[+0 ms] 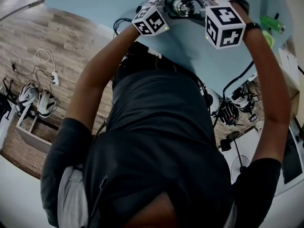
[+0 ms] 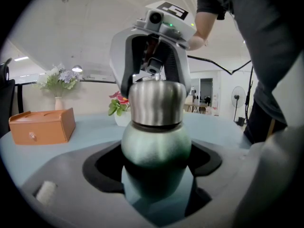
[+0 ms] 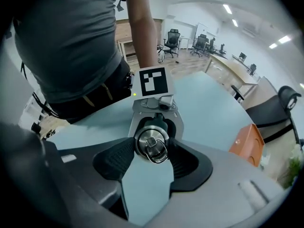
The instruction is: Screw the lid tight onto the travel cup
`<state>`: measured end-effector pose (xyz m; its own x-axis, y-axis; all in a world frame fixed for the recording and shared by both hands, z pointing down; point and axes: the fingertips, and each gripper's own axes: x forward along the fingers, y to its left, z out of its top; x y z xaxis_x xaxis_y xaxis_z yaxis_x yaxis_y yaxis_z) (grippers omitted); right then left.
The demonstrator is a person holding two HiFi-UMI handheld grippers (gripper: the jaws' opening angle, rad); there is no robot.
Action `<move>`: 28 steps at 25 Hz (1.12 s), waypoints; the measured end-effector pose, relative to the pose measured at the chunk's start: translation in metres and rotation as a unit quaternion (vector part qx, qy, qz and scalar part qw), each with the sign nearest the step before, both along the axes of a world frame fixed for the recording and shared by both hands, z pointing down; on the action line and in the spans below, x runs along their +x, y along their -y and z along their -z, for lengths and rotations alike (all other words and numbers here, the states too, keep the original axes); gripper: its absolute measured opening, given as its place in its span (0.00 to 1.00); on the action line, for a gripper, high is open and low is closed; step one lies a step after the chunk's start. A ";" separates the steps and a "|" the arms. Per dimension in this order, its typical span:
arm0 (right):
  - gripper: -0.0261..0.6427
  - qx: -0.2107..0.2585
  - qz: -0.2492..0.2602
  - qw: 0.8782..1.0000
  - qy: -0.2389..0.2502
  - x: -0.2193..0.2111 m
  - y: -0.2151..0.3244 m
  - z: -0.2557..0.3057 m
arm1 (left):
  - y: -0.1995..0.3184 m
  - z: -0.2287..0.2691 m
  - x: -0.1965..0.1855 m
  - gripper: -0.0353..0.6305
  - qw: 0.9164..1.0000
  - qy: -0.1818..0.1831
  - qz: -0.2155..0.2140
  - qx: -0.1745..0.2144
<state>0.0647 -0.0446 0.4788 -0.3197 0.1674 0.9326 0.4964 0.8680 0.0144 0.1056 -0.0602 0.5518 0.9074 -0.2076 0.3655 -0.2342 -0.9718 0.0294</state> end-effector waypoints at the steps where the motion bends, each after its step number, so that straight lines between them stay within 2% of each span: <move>1: 0.38 -0.002 -0.016 1.000 0.006 0.000 0.000 0.000 | 0.000 0.000 0.000 0.70 1.000 0.000 0.000 0.000; 3: 0.38 -0.004 -0.067 0.998 0.022 0.000 0.000 0.000 | -0.002 0.000 0.001 0.70 1.000 0.000 -0.001 0.000; 5: 0.38 0.003 -0.134 0.990 0.043 0.000 0.000 0.000 | -0.002 0.001 0.000 0.70 1.000 0.000 -0.001 0.002; 7: 0.38 0.010 -0.224 0.972 0.069 -0.001 0.002 0.000 | -0.002 0.001 0.000 0.70 1.000 0.000 -0.001 0.002; 8: 0.38 0.010 -0.279 0.956 0.084 -0.001 0.003 0.000 | -0.002 0.001 0.000 0.70 1.000 0.000 -0.001 0.002; 9: 0.38 0.006 -0.341 0.934 0.101 -0.001 0.005 0.001 | -0.002 0.001 0.000 0.70 1.000 0.000 -0.001 0.002; 10: 0.38 0.002 -0.405 0.907 0.118 -0.001 0.008 0.002 | -0.002 0.001 -0.001 0.70 1.000 0.001 -0.001 0.002; 13: 0.38 0.022 -0.555 0.815 0.164 -0.001 0.016 0.008 | -0.001 0.001 -0.002 0.70 1.000 0.002 0.003 0.003; 15: 0.38 0.043 -0.625 0.756 0.190 0.001 0.017 0.009 | -0.001 0.001 -0.001 0.70 1.000 0.002 0.005 0.003; 16: 0.38 0.049 -0.650 0.732 0.199 0.002 0.017 0.009 | -0.002 0.002 -0.001 0.70 1.000 0.002 0.006 0.003; 17: 0.38 0.054 -0.667 0.714 0.204 0.003 0.017 0.010 | -0.002 0.002 -0.001 0.70 1.000 0.002 0.006 0.004; 18: 0.38 0.057 -0.677 0.704 0.207 0.004 0.017 0.010 | -0.002 0.002 -0.001 0.70 1.000 0.002 0.006 0.004; 19: 0.38 0.060 -0.681 0.700 0.208 0.004 0.017 0.010 | -0.002 0.003 -0.001 0.70 1.000 0.002 0.006 0.004; 28: 0.38 0.058 -0.676 0.706 0.203 0.003 0.017 0.009 | -0.002 0.001 -0.002 0.70 1.000 0.003 0.006 0.004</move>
<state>0.0674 -0.0612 0.4702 -0.3589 -0.6172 0.7002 -0.8503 0.5255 0.0274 0.1036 -0.0586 0.5505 0.9027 -0.2209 0.3693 -0.2454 -0.9692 0.0203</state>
